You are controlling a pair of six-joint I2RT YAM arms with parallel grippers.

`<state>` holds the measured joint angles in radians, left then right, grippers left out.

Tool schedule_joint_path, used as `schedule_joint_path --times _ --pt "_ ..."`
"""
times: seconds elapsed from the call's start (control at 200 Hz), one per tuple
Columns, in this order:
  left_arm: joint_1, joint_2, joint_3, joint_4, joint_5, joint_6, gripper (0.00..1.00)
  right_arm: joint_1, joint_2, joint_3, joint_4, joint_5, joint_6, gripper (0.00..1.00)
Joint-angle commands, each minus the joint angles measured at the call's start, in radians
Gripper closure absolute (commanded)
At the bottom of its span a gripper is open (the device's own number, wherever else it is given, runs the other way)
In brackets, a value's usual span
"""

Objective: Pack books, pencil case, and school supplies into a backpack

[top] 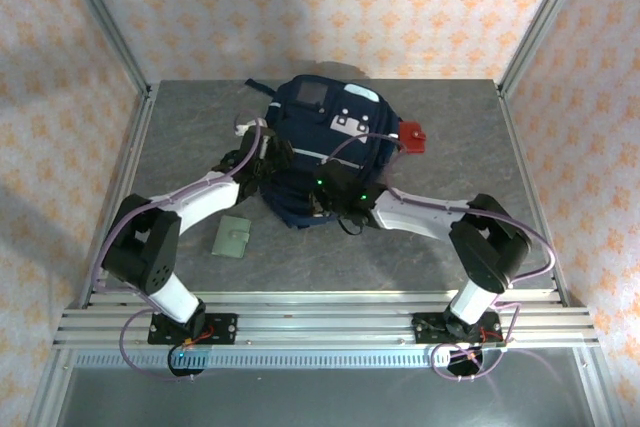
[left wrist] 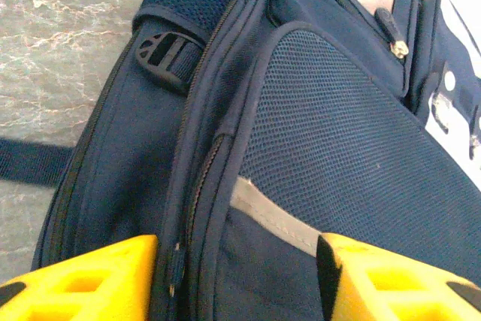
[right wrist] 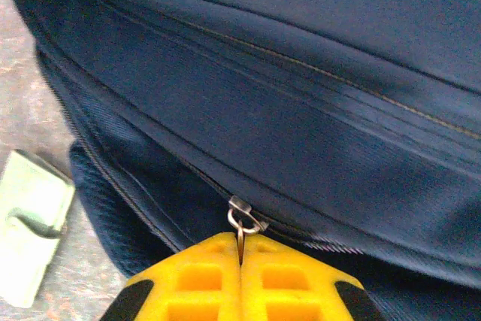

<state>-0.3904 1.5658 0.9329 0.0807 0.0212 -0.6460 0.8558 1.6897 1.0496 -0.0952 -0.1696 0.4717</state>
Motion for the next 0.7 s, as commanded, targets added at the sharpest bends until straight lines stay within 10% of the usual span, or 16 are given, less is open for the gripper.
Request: schedule_joint_path --times 0.0,0.696 --pt "-0.015 -0.137 -0.09 0.025 0.038 -0.053 0.4 0.007 0.015 0.052 0.075 -0.055 0.01 1.0" --pt "-0.156 0.006 -0.151 0.21 0.021 -0.283 0.28 0.004 -0.005 0.014 0.112 -0.079 0.007 1.0"
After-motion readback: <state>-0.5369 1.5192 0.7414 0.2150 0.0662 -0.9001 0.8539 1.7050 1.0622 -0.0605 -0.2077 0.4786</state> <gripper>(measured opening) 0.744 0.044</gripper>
